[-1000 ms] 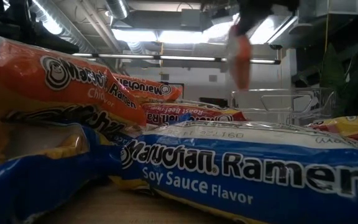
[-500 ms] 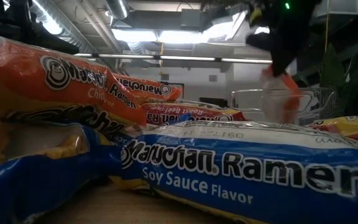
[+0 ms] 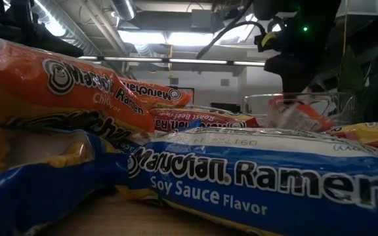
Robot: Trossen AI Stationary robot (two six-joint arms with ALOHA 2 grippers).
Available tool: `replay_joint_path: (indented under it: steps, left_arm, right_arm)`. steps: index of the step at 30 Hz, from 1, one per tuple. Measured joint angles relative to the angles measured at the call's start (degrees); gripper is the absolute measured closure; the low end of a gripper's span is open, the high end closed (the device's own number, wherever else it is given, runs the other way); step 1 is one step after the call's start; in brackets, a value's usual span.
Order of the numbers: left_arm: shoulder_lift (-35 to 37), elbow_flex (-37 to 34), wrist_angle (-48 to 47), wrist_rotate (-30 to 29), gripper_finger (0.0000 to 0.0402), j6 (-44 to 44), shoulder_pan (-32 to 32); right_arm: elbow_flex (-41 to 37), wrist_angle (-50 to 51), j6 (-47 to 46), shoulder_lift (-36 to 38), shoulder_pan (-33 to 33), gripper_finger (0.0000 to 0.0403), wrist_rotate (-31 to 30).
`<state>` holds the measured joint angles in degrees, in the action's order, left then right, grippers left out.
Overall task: Sort Maruchan noodles
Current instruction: Put the orange noodle into the right transparent bin, then put the orange noodle pack into the right transparent bin
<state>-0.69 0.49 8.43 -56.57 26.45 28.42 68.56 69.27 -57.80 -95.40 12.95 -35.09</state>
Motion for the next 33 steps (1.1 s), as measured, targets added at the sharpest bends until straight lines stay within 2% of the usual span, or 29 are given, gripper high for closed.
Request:
replay_joint_path:
  steps: [5,10,14,16,22,28,33]
  left_arm:
    - [0.0,0.0,0.0,-1.7,0.0401,0.0,0.0]
    - [0.0,0.0,0.0,-4.0,0.0401,0.0,0.0]
    - [0.0,0.0,-0.1,-3.7,0.0401,0.0,0.0]
    - [0.0,0.0,-0.2,-3.7,0.0401,0.0,0.0]
    - [0.0,0.0,-0.2,-3.8,0.0401,0.0,0.0]
    - [0.0,0.0,-0.3,-3.9,0.0401,0.0,0.0]
    - [0.0,0.0,-0.3,-4.0,0.0401,0.0,0.0]
  right_arm:
    - [2.0,-0.2,3.9,3.1,0.1,0.0190,2.1]
    - [5.0,-1.0,4.7,5.9,0.2,0.0155,7.3]
    - [5.1,-7.4,9.0,6.4,2.4,0.0155,15.1]
    - [5.1,-9.9,10.2,6.0,4.3,0.0160,16.7]
    - [5.0,-8.6,10.6,3.2,8.1,0.0171,14.2]
    - [4.8,-5.0,11.8,-0.6,7.9,0.0172,14.7]
    - [4.8,-0.7,11.6,-4.0,7.1,0.0172,12.3]
